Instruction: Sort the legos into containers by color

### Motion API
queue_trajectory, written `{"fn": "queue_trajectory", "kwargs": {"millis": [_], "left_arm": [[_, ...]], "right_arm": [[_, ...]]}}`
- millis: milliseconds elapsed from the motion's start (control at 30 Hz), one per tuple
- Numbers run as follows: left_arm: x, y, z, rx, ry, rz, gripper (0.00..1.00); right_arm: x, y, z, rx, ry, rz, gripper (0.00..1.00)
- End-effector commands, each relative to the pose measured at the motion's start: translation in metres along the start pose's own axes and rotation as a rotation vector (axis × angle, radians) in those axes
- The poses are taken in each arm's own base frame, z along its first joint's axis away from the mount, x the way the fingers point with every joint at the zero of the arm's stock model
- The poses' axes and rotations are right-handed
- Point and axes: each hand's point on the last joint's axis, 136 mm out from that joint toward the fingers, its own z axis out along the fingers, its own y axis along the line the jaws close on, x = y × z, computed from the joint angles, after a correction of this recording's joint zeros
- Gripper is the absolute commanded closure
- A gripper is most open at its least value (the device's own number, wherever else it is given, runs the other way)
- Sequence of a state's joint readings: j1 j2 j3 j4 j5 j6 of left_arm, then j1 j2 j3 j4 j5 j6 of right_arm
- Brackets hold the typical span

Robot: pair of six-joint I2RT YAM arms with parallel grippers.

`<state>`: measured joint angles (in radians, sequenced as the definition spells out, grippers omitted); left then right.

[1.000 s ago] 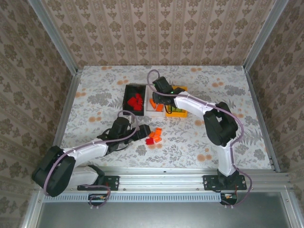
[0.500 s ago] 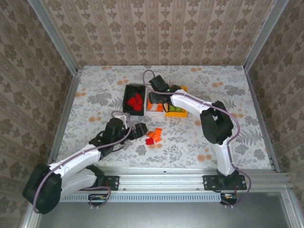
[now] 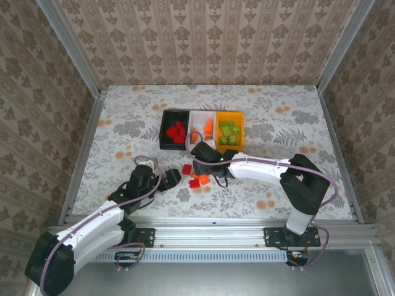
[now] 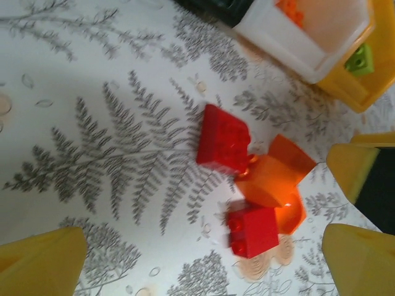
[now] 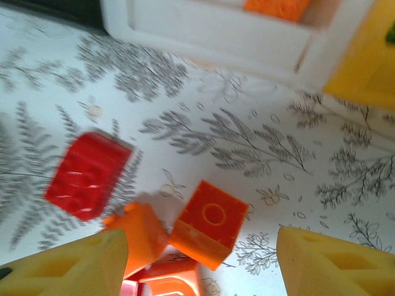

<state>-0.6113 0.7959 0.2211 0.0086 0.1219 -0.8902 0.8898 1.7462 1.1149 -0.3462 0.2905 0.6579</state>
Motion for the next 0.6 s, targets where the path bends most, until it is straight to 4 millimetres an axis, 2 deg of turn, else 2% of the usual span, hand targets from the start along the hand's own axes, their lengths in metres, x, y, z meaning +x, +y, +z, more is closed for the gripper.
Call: {"fn": "queue_trajectory", "kwargs": {"millis": [0,267,433,567], "left_arm": [[0.000,0.006,-0.003,-0.016,-0.009,-0.018,0.00],[0.004,0.013,-0.008,-0.014,-0.032,-0.036,0.00],[0.005,0.015,-0.010,-0.019,-0.036,-0.041,0.00],[0.003,0.016,-0.011,-0.022,-0.045,-0.042,0.00]], "right_arm": [[0.006,0.000,0.016,-0.003,0.016,0.094,0.36],[0.010,-0.020,0.035,0.083,0.007,0.089,0.38],[0.012,-0.020,0.044,0.083,0.020,0.092,0.40],[0.023,-0.020,0.051,0.073,0.049,0.096,0.41]]}}
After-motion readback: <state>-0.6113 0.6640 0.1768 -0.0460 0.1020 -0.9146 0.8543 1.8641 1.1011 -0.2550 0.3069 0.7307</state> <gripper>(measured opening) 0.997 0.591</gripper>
